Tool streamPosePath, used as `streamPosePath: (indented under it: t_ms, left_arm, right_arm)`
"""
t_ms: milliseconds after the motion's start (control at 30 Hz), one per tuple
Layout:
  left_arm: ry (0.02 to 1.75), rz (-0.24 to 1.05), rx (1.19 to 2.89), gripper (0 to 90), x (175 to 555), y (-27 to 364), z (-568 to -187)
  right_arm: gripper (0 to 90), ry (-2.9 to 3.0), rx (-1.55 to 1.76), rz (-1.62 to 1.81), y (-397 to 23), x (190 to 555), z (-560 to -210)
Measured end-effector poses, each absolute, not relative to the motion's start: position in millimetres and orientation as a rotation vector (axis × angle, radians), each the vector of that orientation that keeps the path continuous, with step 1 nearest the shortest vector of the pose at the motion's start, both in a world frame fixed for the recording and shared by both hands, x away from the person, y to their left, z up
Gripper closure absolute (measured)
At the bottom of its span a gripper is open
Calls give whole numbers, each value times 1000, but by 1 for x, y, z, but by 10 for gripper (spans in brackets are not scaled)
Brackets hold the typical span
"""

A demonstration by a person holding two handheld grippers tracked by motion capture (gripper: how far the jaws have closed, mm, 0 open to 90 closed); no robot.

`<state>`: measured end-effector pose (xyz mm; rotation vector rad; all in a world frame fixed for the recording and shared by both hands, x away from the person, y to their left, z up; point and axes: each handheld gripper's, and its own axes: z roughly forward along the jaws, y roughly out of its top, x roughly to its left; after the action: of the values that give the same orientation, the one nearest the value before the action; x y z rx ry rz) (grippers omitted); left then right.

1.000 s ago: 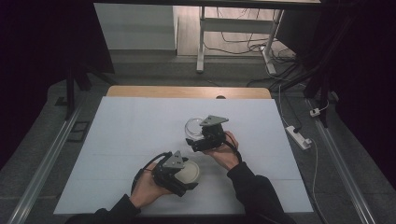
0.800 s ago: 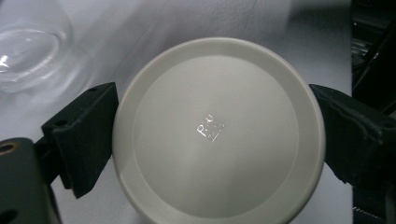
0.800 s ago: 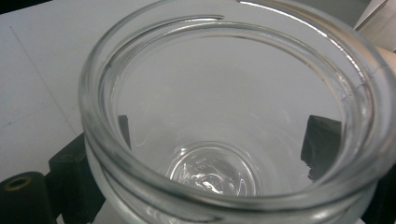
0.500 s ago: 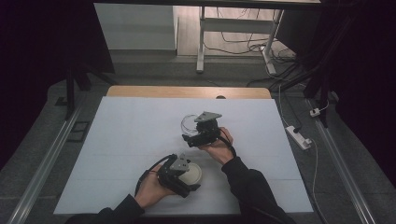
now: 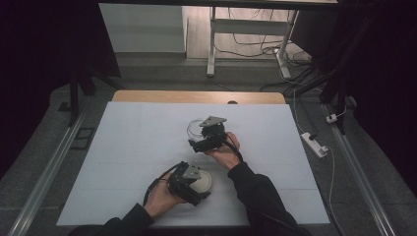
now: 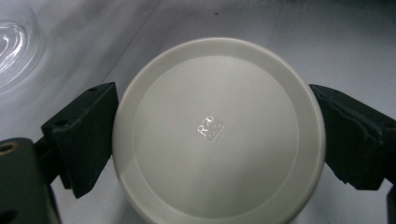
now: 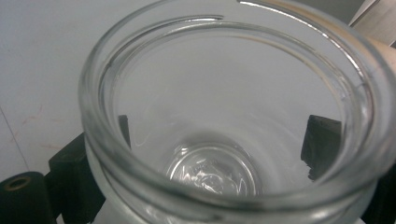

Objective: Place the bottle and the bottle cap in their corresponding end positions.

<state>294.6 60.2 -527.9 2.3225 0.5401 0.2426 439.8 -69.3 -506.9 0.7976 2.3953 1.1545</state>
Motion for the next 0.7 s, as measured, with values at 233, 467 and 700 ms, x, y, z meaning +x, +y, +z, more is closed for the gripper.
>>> streamPosePath:
  t_ms: [233,467,700]
  left_arm:
    - [548,241,2355,76,298,58,-534]
    - [544,253,2385,73,298,55,-539]
    - [564,183,2365,68,303,59,-543]
  right_arm:
    - [63,2392,808,1171,-71,441,-508]
    - [62,2405,827,1184,-74,443,-508]
    - [60,2411,842,1167,-73,443,-507]
